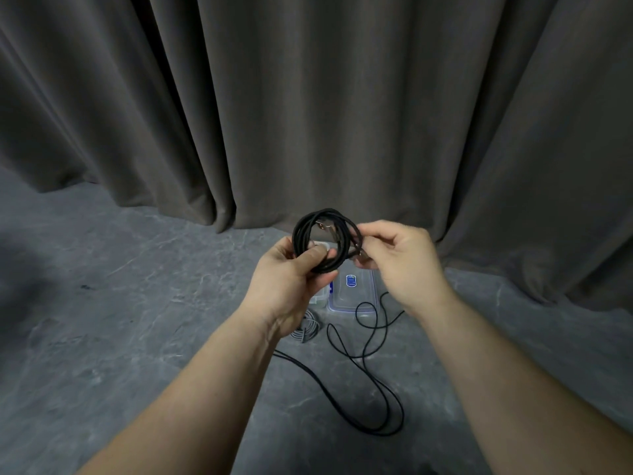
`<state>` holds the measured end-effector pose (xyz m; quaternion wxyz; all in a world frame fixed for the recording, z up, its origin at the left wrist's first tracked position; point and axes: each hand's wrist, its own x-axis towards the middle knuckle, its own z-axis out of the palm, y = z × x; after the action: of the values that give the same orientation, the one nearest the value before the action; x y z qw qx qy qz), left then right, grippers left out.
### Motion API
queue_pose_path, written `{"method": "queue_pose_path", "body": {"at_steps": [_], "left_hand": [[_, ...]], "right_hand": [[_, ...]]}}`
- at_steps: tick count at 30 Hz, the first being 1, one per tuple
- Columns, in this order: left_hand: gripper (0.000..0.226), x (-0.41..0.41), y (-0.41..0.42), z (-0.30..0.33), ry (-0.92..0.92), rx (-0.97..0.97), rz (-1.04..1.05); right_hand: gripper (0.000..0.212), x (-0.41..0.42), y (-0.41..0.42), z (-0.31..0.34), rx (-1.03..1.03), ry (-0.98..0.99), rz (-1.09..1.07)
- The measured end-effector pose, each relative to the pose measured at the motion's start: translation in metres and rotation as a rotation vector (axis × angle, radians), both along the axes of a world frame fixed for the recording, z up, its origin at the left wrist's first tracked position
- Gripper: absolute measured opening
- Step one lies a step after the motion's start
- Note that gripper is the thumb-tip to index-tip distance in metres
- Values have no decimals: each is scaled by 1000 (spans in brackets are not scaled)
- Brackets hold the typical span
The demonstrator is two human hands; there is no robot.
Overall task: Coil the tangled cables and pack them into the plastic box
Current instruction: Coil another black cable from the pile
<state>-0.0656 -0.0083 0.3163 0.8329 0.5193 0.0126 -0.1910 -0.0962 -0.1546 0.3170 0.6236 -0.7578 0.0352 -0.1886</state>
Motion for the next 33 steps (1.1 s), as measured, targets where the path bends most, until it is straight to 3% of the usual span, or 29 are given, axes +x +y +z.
{"method": "queue_pose_path", "body": {"at_steps": [2, 5, 10, 12, 15, 18, 26, 33], "left_hand": [[20, -1, -2, -2, -8, 2, 10], [21, -2, -5, -4, -12, -32, -6], [8, -3, -3, -2, -7, -36, -96], [10, -1, 0, -1, -61, 57, -64], [27, 1, 5, -2, -291, 324, -30], [35, 0, 8, -1, -413, 402, -92], [13, 2, 11, 2, -441, 351, 71], [20, 6, 11, -1, -343, 309, 66]], "right_hand": [[45, -2, 3, 0, 42, 17, 72], [23, -3, 10, -1, 42, 5, 93], [32, 1, 7, -3, 22, 14, 15], [34, 1, 5, -3, 12, 41, 21], [34, 0, 2, -2, -9, 77, 56], [31, -1, 1, -2, -116, 109, 89], [29, -2, 4, 1, -148, 64, 115], [28, 1, 4, -1, -134, 83, -17]]}}
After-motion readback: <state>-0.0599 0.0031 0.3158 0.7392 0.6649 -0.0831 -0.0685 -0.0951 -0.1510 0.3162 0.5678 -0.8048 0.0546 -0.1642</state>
